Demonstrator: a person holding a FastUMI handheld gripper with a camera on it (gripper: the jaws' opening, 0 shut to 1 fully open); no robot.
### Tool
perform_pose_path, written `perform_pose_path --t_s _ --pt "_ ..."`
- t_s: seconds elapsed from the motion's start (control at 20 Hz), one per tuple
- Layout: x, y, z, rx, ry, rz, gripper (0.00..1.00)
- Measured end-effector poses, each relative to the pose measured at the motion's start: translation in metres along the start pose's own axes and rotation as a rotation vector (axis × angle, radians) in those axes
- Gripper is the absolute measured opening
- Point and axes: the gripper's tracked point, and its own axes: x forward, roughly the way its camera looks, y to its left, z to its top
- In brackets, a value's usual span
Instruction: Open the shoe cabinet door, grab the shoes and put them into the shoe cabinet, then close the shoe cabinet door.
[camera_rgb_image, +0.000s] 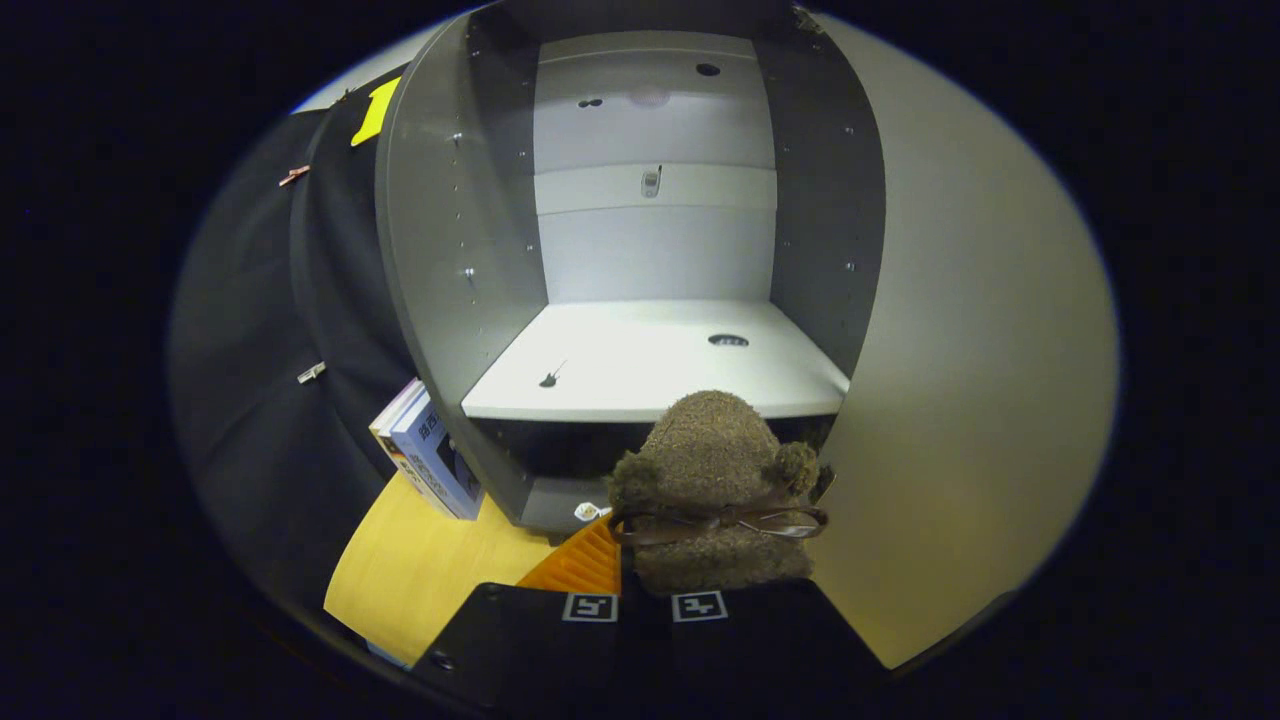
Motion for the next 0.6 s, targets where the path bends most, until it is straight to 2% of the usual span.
perform_pose_path --t_s 0.25,0.6 --pt "0.008 0.003 0.048 -0.005 -0.011 -0.012 0.05" --pt "0.05 0.005 0.098 0.006 -0.001 -0.035 0.05"
